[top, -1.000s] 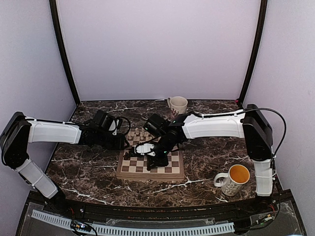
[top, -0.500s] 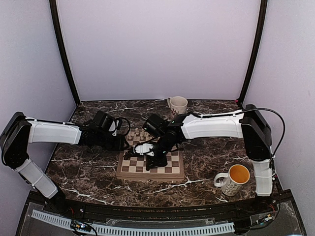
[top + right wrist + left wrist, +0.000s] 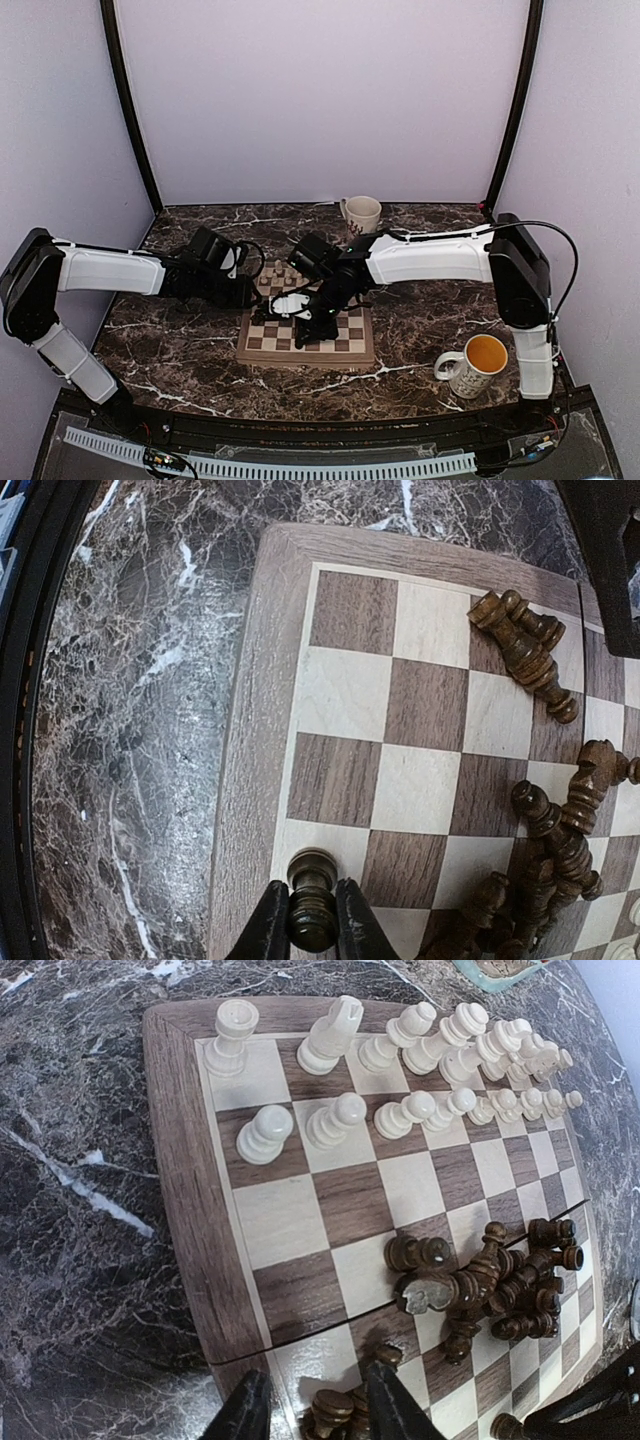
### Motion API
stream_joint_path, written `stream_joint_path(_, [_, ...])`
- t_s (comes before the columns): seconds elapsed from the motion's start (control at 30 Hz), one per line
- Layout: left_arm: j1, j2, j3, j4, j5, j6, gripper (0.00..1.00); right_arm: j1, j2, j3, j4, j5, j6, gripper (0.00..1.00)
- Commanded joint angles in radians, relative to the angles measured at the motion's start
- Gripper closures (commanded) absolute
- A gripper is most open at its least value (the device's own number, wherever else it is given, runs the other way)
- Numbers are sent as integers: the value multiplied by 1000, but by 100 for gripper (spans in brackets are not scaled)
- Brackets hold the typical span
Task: Set up the chess pieces on the board
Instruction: Place the queen at e8.
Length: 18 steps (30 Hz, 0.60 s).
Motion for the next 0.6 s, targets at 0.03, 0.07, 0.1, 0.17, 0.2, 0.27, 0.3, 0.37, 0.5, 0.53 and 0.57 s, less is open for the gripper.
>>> stream_joint_path(0.03, [-4, -35, -14, 14, 2, -1, 65, 14, 24, 21, 17, -7, 15, 84])
stream_joint_path(0.07, [-4, -36, -15, 14, 2, -1, 65, 14, 23, 22, 16, -5, 16, 83])
stream_joint_path(0.1, [-5, -38, -15, 14, 2, -1, 65, 14, 23, 29, 10, -1, 15, 82])
stream_joint_path(0.17, [-5, -43, -14, 11, 7, 0, 63, 7, 13, 46, -6, 0, 21, 77])
stream_joint_path(0.2, [-5, -45, -12, 6, 10, 2, 62, -3, 6, 57, -26, -17, 20, 74])
stream_joint_path(0.27, [-4, -55, -7, -3, 11, 11, 60, -27, -10, 89, -59, -62, 15, 66])
stream_joint_path(0.3, [-4, -62, -4, -11, 13, 17, 59, -43, -24, 106, -97, -101, 9, 62])
stream_joint_path(0.37, [-5, -79, 3, -24, 21, 37, 58, -79, -54, 129, -145, -155, -3, 59])
stream_joint_path(0.5, [-4, -102, 24, -41, 46, 87, 55, -177, -128, 120, -196, -247, -11, 58])
stream_joint_path(0.53, [-4, -105, 30, -43, 60, 104, 51, -203, -144, 114, -199, -261, -7, 58])
stream_joint_path(0.57, [-4, -105, 41, -42, 74, 121, 47, -230, -160, 103, -194, -272, 0, 58])
